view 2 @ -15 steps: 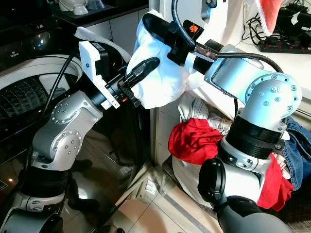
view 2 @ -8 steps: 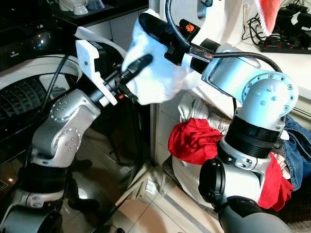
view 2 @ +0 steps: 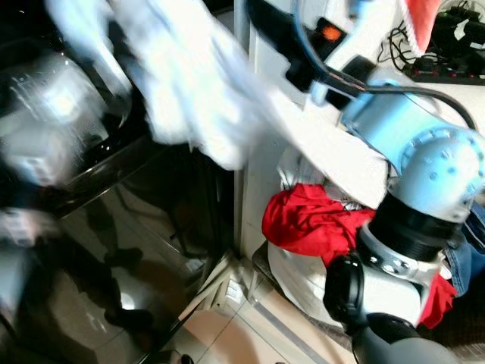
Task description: Clothes washing
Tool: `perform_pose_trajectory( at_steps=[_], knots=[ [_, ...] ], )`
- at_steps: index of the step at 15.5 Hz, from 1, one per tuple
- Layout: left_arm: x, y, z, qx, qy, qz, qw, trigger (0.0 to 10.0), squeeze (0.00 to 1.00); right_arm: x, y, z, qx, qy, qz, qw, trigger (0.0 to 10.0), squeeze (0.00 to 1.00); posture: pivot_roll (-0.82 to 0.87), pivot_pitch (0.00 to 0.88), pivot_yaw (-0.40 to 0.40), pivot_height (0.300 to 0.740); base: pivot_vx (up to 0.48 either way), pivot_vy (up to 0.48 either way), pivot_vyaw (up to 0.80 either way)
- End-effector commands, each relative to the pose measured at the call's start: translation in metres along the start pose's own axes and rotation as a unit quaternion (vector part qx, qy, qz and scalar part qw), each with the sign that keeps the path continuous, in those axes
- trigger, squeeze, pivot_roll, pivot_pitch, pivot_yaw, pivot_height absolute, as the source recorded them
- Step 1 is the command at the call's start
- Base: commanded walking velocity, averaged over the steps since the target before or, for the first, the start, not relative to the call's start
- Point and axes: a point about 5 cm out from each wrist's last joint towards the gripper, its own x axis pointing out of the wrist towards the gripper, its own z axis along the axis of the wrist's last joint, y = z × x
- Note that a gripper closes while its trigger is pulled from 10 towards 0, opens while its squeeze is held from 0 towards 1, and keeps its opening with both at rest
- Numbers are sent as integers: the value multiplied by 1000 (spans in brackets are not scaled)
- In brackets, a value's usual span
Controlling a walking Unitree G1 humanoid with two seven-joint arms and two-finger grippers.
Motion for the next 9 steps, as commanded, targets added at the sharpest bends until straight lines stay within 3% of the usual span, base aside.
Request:
perform_pose_trajectory(
  at_steps=[1,2,3,4,5,6,8,9],
  knots=[
    [12,33,28,69,-39,80,994,0,0,-3,9,2,-17,-9,24,1000,10000,0,41,0,8,740,0,0,0],
    [17,48,43,121,-52,117,984,0,0,-4,10,1,-19,-8,25,999,10000,0,38,0,11,740,0,0,0],
    [20,77,77,254,-76,201,943,0,0,-6,9,-1,-26,-6,18,999,10000,0,30,0,23,740,0,0,0],
    [18,98,101,340,-86,253,902,0,0,-7,8,-4,-32,-3,11,999,10000,0,26,0,28,740,0,0,0],
    [18,102,104,366,-80,255,892,0,0,-8,8,-5,-34,-1,10,999,10000,0,25,0,29,740,0,0,0],
    [20,102,95,389,-52,239,888,0,0,-9,9,-9,-39,5,9,999,10000,0,24,0,30,740,0,0,0],
    [19,88,47,419,19,187,888,0,0,-11,11,-21,-51,25,6,998,10000,0,24,0,30,740,0,0,0],
    [16,80,20,400,65,162,900,0,0,-11,12,-27,-51,36,6,998,10000,0,27,0,25,740,0,0,0]
  ],
)
